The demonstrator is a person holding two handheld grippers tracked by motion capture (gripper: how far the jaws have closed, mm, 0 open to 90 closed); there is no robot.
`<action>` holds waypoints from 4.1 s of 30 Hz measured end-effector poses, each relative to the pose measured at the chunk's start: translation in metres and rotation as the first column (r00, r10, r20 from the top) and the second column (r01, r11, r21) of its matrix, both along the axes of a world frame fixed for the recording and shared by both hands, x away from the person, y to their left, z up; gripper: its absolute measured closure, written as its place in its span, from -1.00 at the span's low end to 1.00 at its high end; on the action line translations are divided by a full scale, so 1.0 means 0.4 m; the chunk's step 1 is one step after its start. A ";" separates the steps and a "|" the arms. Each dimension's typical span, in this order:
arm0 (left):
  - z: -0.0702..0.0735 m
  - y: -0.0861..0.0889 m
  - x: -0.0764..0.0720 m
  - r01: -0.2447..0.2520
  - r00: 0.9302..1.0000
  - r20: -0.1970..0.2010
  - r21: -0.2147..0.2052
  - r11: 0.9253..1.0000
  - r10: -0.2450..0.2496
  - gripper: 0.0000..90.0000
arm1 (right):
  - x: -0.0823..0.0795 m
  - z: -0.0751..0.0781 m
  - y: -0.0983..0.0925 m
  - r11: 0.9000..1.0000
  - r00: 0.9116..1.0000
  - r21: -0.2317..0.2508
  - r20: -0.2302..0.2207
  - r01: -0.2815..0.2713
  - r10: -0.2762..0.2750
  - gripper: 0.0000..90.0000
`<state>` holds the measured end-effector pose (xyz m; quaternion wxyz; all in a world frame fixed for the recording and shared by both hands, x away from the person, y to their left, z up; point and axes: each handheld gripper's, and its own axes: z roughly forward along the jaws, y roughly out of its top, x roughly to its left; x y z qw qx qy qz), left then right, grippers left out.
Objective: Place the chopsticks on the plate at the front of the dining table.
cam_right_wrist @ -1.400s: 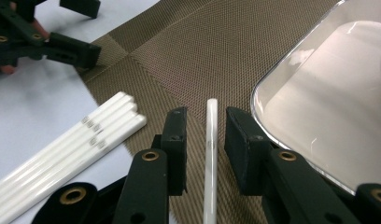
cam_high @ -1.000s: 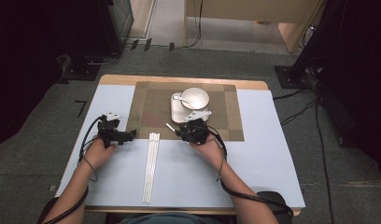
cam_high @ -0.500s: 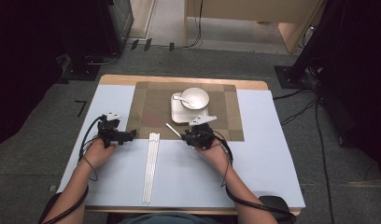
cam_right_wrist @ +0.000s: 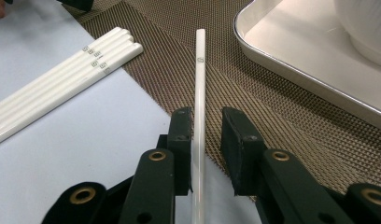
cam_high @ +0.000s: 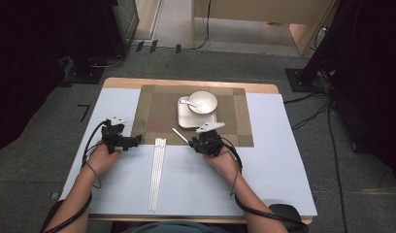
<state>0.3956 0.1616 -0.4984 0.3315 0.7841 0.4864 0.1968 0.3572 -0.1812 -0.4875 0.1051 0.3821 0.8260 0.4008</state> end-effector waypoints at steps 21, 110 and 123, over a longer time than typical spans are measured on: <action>0.000 0.000 0.000 0.000 1.000 0.000 0.000 1.000 0.000 -0.97 | -0.007 -0.020 0.013 1.000 1.000 -0.030 0.025 0.004 -0.004 0.77; 0.000 0.000 0.001 0.001 1.000 -0.003 0.002 1.000 -0.001 -0.97 | 0.003 0.002 -0.014 1.000 0.999 -0.006 0.010 -0.031 0.031 0.90; 0.000 0.000 0.000 0.001 1.000 0.000 0.003 1.000 -0.001 -0.97 | 0.037 0.036 -0.009 0.999 0.999 0.031 0.022 -0.032 0.032 0.90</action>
